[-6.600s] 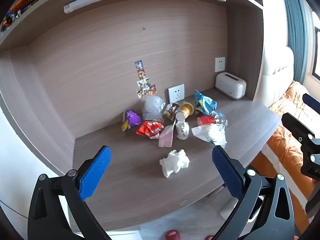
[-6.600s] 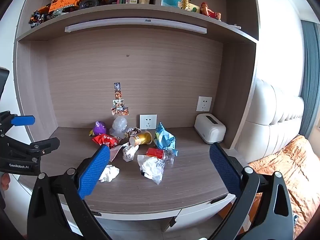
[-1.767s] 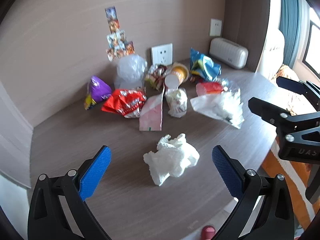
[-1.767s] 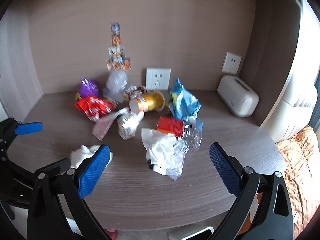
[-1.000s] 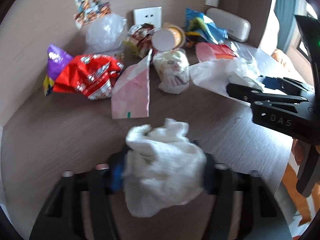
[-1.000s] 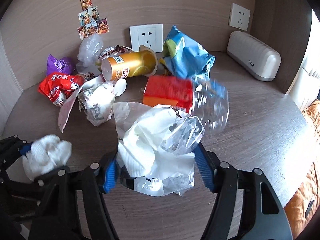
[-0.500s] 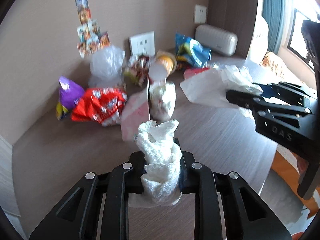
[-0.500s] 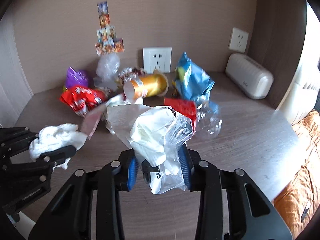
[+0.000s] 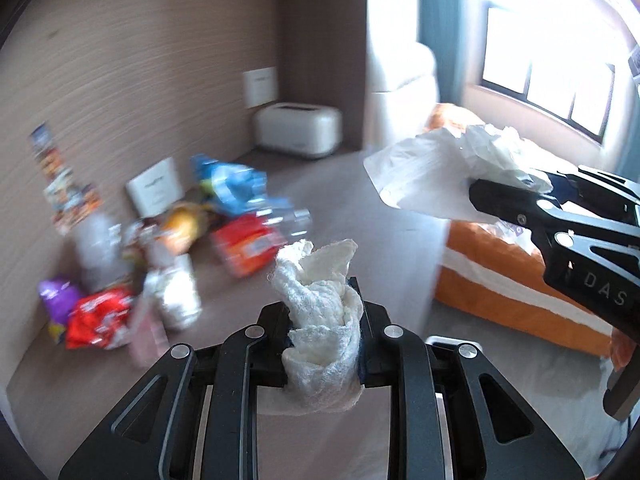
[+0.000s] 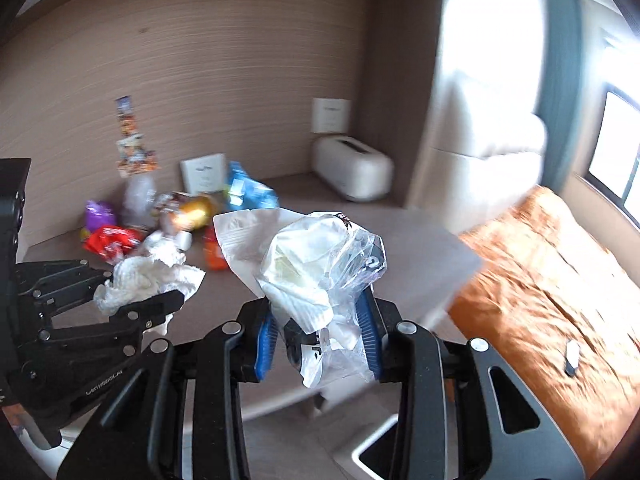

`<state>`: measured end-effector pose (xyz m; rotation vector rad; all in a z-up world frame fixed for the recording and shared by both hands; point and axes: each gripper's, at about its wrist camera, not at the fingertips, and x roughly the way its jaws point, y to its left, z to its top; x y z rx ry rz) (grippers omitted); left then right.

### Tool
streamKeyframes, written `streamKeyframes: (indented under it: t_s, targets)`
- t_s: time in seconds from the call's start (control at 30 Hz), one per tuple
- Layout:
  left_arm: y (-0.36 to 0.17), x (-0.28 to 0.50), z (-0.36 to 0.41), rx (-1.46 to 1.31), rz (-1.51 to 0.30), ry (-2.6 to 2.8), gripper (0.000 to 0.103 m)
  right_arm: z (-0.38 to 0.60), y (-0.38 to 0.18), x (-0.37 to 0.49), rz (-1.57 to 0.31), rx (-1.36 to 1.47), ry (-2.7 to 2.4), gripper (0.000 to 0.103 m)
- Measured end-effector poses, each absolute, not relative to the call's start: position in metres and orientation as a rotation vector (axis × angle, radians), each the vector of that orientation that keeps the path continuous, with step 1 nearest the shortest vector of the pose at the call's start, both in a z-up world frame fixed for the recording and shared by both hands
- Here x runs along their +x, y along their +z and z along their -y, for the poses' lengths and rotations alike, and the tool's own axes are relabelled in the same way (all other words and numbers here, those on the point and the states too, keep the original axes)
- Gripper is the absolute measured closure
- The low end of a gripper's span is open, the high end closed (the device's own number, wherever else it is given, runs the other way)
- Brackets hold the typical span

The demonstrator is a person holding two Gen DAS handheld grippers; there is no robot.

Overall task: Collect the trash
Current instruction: 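Carry both held items to the white wastebasket and open both tools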

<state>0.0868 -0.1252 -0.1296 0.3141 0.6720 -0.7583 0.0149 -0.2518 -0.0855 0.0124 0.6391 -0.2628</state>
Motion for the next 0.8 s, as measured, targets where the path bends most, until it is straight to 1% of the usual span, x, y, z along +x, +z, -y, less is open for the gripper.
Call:
streamKeyframes:
  t_s: [0.17,0.27,0.37,0.47,0.57,0.67,0.8]
  targets:
    - [-0.146,0.050,0.188,0.329,-0.689,-0.857,0.081,0.306,-0.106,-0.034,-0.660,0.049,-0.363,0.066]
    - [-0.170,0.029,0.231,0.335,-0.717,-0.885,0.081,0.340,-0.127,-0.056,-0.672,0.088,-0.378,0.066]
    - [-0.205,0.012,0.276,0.326,-0.776,-0.910,0.081,0.382,-0.161,-0.077,-0.709,0.117,-0.378,0.066]
    - [-0.251,-0.007,0.318,0.335,-0.813,-0.940,0.081,0.416,-0.198,-0.089,-0.745,0.140,-0.383,0.066]
    - [-0.315,-0.022,0.360,0.370,-0.839,-0.955,0.081,0.450,-0.250,-0.100,-0.779,0.170,-0.379,0.066]
    - [-0.374,-0.032,0.387,0.409,-0.863,-0.976,0.081,0.480,-0.323,-0.106,-0.822,0.211,-0.376,0.066]
    - [-0.473,-0.049,0.421,0.468,-0.928,-1.019,0.081,0.508,-0.409,-0.113,-0.877,0.258,-0.367,0.065]
